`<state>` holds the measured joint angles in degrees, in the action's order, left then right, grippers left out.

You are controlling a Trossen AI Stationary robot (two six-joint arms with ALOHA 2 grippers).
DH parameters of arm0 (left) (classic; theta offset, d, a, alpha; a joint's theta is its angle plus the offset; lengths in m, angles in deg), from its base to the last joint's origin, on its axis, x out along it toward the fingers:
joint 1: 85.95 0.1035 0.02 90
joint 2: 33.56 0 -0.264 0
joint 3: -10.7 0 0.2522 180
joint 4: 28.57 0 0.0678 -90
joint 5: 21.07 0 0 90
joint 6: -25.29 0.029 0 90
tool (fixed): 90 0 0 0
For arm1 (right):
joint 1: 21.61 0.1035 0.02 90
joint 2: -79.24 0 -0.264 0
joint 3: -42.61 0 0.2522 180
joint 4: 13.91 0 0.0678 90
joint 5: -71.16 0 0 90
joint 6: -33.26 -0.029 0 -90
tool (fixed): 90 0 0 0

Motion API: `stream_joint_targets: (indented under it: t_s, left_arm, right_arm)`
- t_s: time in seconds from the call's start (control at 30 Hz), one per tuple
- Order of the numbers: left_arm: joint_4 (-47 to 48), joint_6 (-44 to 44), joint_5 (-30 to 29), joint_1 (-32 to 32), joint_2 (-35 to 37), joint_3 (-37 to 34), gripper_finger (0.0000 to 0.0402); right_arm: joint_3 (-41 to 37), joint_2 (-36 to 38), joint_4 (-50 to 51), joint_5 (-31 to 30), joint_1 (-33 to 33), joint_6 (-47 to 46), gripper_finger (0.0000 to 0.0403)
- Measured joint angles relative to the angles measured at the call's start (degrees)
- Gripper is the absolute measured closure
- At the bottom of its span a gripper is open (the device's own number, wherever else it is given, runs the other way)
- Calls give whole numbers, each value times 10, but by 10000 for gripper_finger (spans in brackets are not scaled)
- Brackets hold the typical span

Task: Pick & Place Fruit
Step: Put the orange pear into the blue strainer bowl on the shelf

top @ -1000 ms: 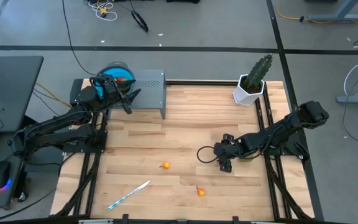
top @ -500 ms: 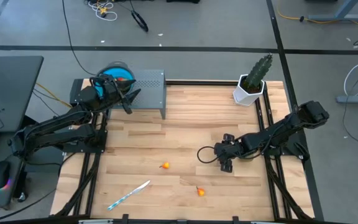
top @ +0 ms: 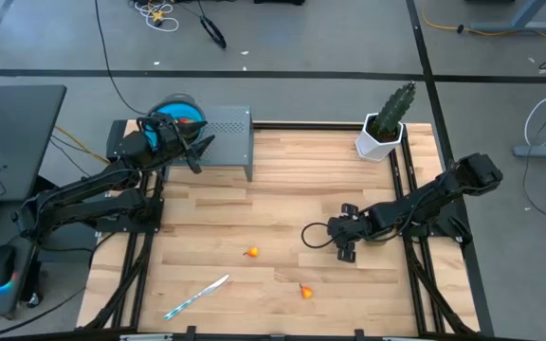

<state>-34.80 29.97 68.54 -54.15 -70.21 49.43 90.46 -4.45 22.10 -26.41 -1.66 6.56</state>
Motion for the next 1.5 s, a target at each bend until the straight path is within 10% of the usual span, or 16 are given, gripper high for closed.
stream_joint_targets:
  t_s: [0.6, 1.03, 1.5]
  left_arm:
    - [-12, 17, 60, 0, 0, 0, 164]
    - [-23, 176, 109, -92, 0, 0, 164]
    - [-94, 415, -48, -304, -136, 0, 164]
  right_arm:
    - [41, 8, -35, -11, 1, 31, 247]
    - [57, 9, -369, -275, -38, 264, 247]
    - [58, 7, -481, 73, -187, 150, 247]
